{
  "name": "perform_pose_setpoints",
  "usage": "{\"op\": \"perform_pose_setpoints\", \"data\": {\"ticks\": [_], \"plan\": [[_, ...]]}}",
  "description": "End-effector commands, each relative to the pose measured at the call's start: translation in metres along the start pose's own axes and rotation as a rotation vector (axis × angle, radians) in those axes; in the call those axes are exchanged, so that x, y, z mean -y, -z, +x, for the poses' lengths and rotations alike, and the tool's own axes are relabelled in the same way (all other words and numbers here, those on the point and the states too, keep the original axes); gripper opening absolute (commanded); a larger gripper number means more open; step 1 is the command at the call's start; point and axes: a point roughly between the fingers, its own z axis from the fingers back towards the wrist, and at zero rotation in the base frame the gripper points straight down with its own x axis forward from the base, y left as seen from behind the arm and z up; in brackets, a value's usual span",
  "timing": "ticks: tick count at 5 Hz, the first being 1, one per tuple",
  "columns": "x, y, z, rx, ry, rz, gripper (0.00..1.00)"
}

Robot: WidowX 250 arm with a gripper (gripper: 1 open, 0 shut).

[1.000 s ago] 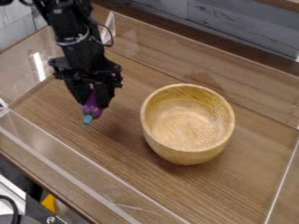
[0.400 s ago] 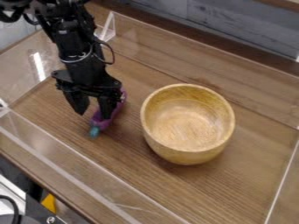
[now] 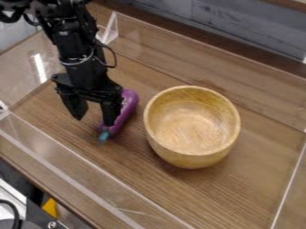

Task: Remove the purple eggplant from inside the brown bowl and put it on the table

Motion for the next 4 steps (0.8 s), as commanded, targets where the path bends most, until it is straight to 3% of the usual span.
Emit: {"op": "perform_pose_setpoints", "data": {"ticks": [1,4], "plan": [[-0.0027,-0.0090,0.0015,0.023,0.017,0.007,1.00],[-0.0015,-0.0185,-0.0027,0.003,0.036,-0.026,1.00]]}}
